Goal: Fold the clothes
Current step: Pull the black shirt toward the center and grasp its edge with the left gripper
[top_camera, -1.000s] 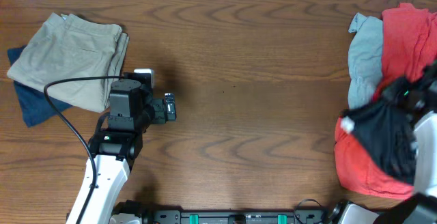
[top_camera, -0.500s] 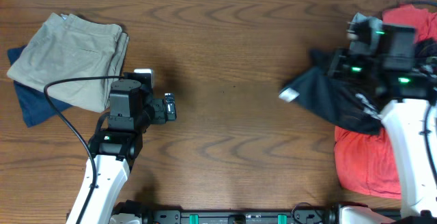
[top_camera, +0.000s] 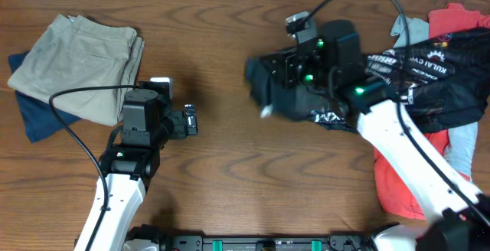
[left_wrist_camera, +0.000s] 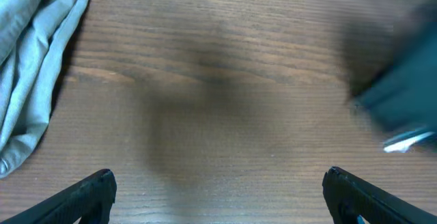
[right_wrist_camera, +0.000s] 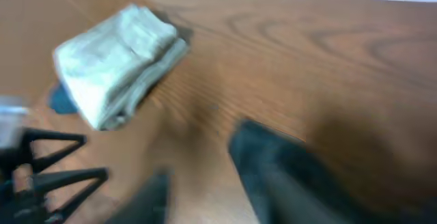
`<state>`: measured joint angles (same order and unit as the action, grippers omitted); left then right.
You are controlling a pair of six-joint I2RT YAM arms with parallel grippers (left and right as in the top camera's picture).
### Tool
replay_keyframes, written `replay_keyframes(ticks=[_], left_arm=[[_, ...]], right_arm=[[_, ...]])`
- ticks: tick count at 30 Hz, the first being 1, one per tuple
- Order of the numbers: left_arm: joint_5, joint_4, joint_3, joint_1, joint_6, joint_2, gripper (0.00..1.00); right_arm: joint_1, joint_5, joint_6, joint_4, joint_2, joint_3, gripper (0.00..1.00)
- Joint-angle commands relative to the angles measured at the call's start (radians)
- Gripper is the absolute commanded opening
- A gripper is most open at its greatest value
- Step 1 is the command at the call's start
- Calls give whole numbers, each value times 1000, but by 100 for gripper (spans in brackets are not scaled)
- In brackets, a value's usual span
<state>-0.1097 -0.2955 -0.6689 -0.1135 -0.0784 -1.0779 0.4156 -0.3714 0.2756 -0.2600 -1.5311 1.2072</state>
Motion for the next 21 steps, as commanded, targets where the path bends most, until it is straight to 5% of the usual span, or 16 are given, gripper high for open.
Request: replay_keyframes(ticks=[1,8,13,21], left_arm=[[-11,-3,-23,-4,-8,5,98],[-53,37,-23,-4,-17,5,98],[-145,128,-23,-4,-172,-17,98],[-270,205,-23,-56,-238,-197,98]], right_arm=[[-29,109,-8,-13,-21,6,99],[-182,144,-6,-114,-17,6,99],[-318,164,10,-254,-18,6,99],[-476,161,12,-427,-18,6,99]])
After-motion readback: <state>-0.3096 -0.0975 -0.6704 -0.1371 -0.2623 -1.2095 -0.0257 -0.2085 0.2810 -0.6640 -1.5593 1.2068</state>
